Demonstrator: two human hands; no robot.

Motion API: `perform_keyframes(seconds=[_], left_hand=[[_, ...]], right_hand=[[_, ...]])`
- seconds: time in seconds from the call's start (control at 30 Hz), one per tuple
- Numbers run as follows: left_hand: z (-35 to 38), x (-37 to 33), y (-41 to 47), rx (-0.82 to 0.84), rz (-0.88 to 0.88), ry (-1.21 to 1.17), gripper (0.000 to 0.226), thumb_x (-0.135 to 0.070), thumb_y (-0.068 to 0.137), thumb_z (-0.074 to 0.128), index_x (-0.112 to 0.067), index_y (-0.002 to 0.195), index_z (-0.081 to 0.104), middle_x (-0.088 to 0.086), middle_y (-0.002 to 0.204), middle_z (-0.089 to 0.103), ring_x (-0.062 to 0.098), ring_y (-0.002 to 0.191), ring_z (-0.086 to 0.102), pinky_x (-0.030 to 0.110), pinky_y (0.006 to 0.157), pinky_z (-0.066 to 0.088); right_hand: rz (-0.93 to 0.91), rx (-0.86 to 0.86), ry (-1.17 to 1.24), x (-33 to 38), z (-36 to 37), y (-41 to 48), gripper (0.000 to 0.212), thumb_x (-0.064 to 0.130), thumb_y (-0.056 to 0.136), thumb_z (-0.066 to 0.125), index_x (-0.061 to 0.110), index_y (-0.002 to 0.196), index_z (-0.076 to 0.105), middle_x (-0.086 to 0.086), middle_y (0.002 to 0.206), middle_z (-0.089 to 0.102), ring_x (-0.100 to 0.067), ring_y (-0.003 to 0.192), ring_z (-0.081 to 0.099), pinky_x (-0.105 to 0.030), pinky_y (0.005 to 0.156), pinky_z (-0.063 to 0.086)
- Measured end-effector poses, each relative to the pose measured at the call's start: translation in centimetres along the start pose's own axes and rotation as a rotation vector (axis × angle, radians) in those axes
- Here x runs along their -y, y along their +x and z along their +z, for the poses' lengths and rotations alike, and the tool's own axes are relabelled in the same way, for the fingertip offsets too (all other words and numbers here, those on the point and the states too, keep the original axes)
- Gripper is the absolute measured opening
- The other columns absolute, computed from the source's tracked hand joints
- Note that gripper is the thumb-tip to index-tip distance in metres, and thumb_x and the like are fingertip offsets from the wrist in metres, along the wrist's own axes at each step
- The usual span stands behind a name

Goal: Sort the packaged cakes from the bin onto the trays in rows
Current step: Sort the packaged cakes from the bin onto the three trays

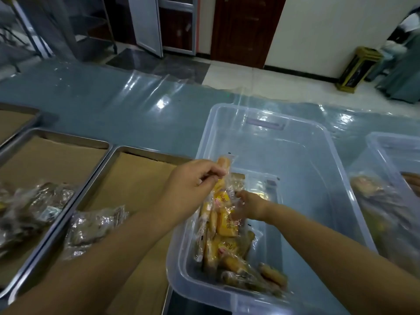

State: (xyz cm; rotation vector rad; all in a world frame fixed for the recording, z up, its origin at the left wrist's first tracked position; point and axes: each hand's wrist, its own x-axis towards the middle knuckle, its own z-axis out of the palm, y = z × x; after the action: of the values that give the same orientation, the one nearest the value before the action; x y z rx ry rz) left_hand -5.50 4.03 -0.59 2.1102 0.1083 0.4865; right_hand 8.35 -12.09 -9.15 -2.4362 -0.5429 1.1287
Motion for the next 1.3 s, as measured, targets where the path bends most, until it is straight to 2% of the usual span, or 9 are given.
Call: perform_keyframes(seconds=[0.07,0.17,0.27,0.33,0.53,0.73,1.03,1.17,1.3], left_hand=[[0.0,-0.2,-0.1,-0.022,0.006,-0.04,0.024,-0.011,0.087,0.062,-0.033,0.093,0.068,-0.024,0.087,0.065,-0.004,0.086,0.062,0.01,0.072,0.047],[-0.1,-0.2,-0.1,-0.048,0.017,-0.075,0.023,-0.007,0.086,0.063,-0.028,0.093,0.07,-0.025,0.086,0.065,-0.003,0.085,0.062,0.009,0.071,0.047],[-0.1,-0.2,-0.1,-0.037,0.007,-0.074,0.023,-0.009,0.086,0.062,-0.03,0.093,0.069,-0.024,0.088,0.065,-0.002,0.085,0.062,0.01,0.071,0.047],[-0.1,-0.1,0.0,-0.039,0.005,-0.071,0.023,-0.01,0.087,0.062,-0.03,0.093,0.069,-0.024,0.089,0.065,-0.002,0.086,0.062,0.011,0.071,0.048],[0.1,0.2,0.2,-0.056,0.003,-0.081,0.016,-0.016,0.086,0.062,-0.029,0.092,0.07,-0.021,0.088,0.066,0.001,0.085,0.063,0.016,0.07,0.051],[-0.1,0.2,0.0,-0.05,0.012,-0.085,0.017,-0.016,0.086,0.063,-0.031,0.091,0.069,-0.022,0.09,0.066,-0.001,0.086,0.062,0.011,0.071,0.048],[0.0,-0.3,0.8,0.045,0.017,0.126,0.022,-0.019,0.086,0.061,-0.029,0.105,0.065,-0.024,0.092,0.058,-0.007,0.091,0.055,0.011,0.075,0.046],[0.1,-0.5,2.4,0.045,-0.156,0.099,0.046,-0.03,0.088,0.058,-0.025,0.132,0.045,-0.01,0.131,0.051,0.0,0.116,0.049,0.022,0.094,0.042],[0.4,-1.4,4.1,0.199,-0.312,-0.12,0.099,-0.066,0.068,0.065,-0.035,0.145,0.01,-0.007,0.15,0.028,0.004,0.123,0.035,0.035,0.103,0.035]], right_hand=[[0.026,-0.027,-0.031,-0.3,0.2,0.6,0.085,0.031,0.07,0.082,0.013,0.14,0.038,-0.003,0.125,0.053,-0.022,0.114,0.052,-0.029,0.096,0.047],[0.055,-0.029,0.062,-0.5,0.8,1.2,0.089,0.036,0.066,0.083,0.019,0.141,0.038,-0.006,0.137,0.045,-0.029,0.126,0.043,-0.043,0.104,0.04],[0.004,-0.108,0.019,-0.4,1.5,1.9,0.061,0.042,0.061,0.083,0.023,0.113,0.056,-0.001,0.118,0.057,-0.024,0.117,0.049,-0.041,0.101,0.042],[-0.049,-0.205,-0.084,-0.1,1.9,2.1,0.048,0.046,0.058,0.082,0.031,0.093,0.052,0.004,0.101,0.06,-0.02,0.103,0.054,-0.035,0.088,0.048],[-0.098,-0.24,0.265,0.5,3.6,2.2,0.046,0.016,0.064,0.084,0.022,0.087,0.044,0.012,0.062,0.053,0.007,0.045,0.052,-0.009,0.038,0.035],[0.007,-0.204,0.47,0.6,1.0,1.8,0.034,0.012,0.07,0.081,0.017,0.091,0.054,0.0,0.081,0.062,-0.011,0.068,0.061,-0.017,0.045,0.045],[-0.172,-0.207,0.61,0.9,-6.0,-2.4,0.029,0.001,0.072,0.076,0.015,0.083,0.052,-0.006,0.075,0.063,-0.016,0.064,0.063,-0.025,0.053,0.05],[-0.385,-0.045,0.948,2.3,-8.2,-5.5,0.04,-0.006,0.062,0.076,0.012,0.09,0.055,-0.006,0.076,0.069,-0.017,0.066,0.068,-0.026,0.059,0.056],[-0.521,0.09,1.093,3.2,-8.2,-7.1,0.071,0.015,0.045,0.091,0.008,0.105,0.055,-0.011,0.087,0.067,-0.021,0.072,0.067,-0.033,0.069,0.057]])
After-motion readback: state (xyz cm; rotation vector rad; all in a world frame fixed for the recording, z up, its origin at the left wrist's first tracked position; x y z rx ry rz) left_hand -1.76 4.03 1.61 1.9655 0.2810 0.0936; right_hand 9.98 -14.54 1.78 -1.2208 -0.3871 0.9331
